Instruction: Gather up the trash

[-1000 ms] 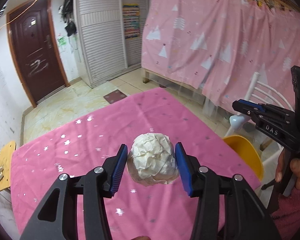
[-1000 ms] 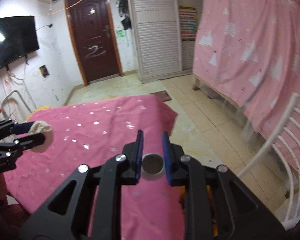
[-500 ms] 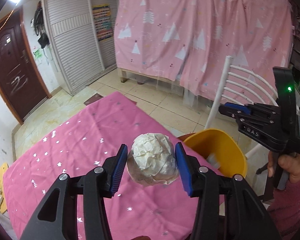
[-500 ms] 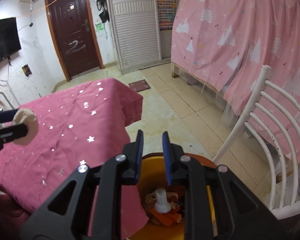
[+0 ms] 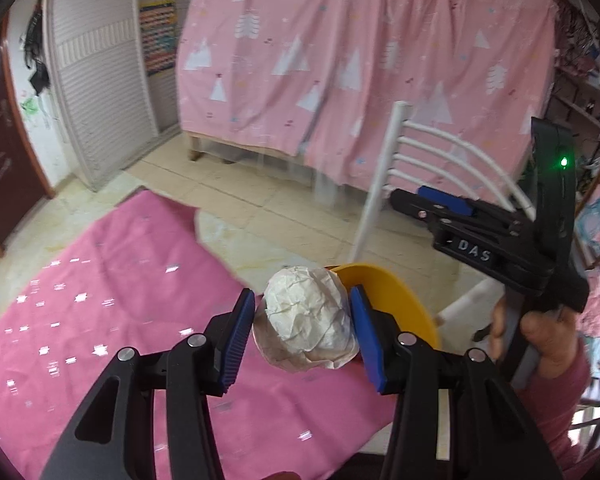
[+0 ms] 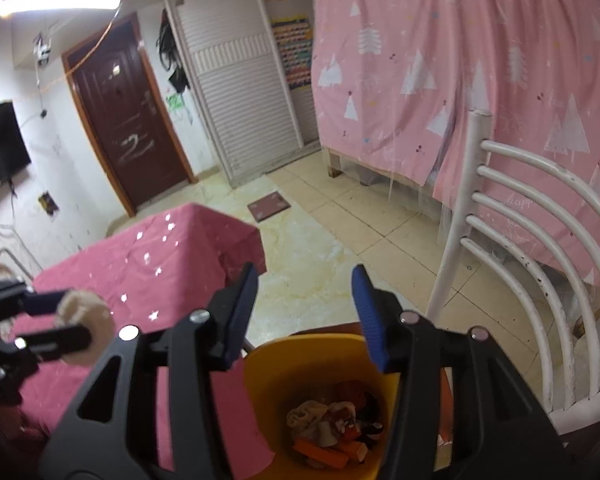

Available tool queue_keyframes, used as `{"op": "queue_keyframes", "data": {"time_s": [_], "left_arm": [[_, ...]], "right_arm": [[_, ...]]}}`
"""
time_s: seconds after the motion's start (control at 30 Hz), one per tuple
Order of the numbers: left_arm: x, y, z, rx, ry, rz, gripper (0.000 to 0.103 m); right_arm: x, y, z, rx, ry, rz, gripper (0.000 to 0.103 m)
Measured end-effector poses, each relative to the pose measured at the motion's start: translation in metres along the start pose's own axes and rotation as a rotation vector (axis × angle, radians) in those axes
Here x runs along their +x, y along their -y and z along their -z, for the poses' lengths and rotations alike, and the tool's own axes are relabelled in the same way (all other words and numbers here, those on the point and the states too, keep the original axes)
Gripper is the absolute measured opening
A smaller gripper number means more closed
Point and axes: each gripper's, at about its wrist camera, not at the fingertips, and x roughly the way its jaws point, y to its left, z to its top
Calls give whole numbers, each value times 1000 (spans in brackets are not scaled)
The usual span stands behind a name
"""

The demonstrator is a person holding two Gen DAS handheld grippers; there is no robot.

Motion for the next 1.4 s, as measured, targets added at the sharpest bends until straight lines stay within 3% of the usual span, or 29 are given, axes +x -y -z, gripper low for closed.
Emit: {"op": "queue_keyframes", "data": {"time_s": [0.1, 0.2, 0.23, 0.53, 0.67, 0.8, 0.93, 1.1, 1.4], "left_arm": [[13, 12, -6, -7, -26, 58, 45], [18, 23, -7, 6, -31, 72, 57], [18, 26, -7, 16, -28, 70, 58], [15, 28, -7, 29, -22, 57, 59], [6, 16, -5, 15, -6, 47, 59], [-6, -5, -2, -13, 20, 22, 59], [-18, -28, 4, -34, 48, -15, 59], [-32, -62, 16, -80, 73, -89, 59], [-65, -129, 47, -202, 113, -201, 59]], "right_arm": [[-6, 8, -3, 25, 28, 5, 49], [-13, 18, -4, 57, 58, 10, 62], [-13, 20, -4, 61, 61, 11, 62], [-10, 18, -4, 69, 56, 3, 62], [-5, 10, -4, 53, 52, 3, 74], [4, -11, -3, 12, 31, -4, 76], [13, -33, -5, -14, 22, -22, 85], [26, -74, -4, -74, 7, -56, 85], [44, -136, 0, -106, -25, -135, 97]]}}
